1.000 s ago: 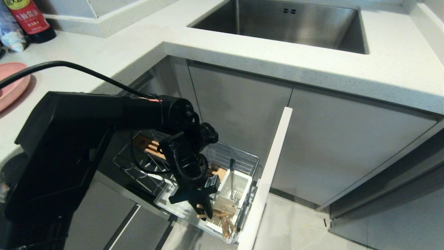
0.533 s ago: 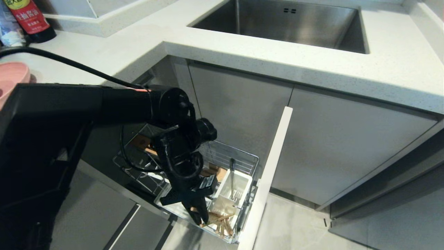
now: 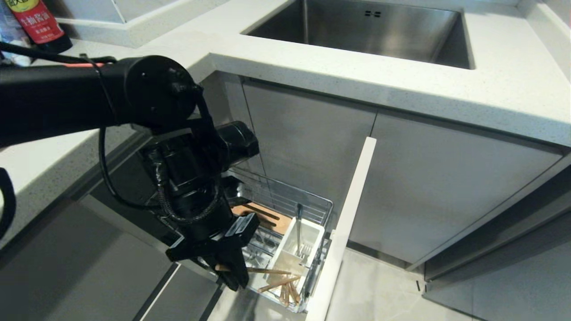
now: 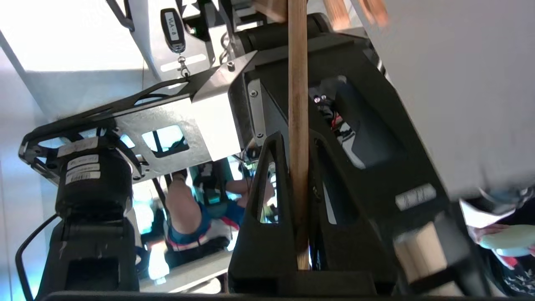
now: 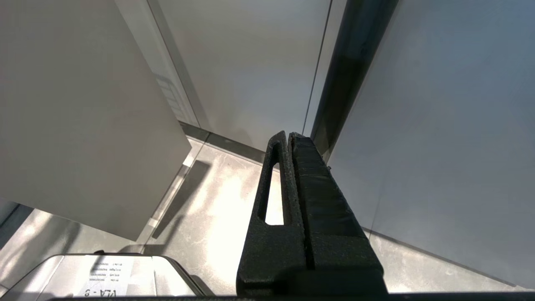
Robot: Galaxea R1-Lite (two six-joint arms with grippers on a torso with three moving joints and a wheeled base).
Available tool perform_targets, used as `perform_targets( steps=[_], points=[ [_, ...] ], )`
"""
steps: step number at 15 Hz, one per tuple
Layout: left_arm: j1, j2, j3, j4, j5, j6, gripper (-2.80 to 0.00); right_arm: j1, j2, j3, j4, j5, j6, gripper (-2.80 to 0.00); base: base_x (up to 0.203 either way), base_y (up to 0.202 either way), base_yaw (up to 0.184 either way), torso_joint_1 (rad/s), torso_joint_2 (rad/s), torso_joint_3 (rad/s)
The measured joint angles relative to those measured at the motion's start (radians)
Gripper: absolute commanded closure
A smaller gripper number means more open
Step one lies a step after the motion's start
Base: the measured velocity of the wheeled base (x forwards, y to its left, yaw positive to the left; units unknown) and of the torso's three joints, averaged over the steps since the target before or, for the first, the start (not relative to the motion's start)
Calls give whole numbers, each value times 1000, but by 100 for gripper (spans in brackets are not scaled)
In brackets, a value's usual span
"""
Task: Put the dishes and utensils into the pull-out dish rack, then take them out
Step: Take the chopsticks out of the cupboard
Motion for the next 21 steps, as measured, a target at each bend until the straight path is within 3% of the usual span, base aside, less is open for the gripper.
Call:
perform_targets(
  steps=[8,13,21],
  points=[
    [-50,-204,-53,20,11,1,0,0,0,0,0,0,0,0,0,0,0,0,0,0],
    [-74,-360,-65,20,75,0,0,0,0,0,0,0,0,0,0,0,0,0,0,0],
    [-48,-648,-64,-194,93,-6,0,0,0,0,0,0,0,0,0,0,0,0,0,0]
  ],
)
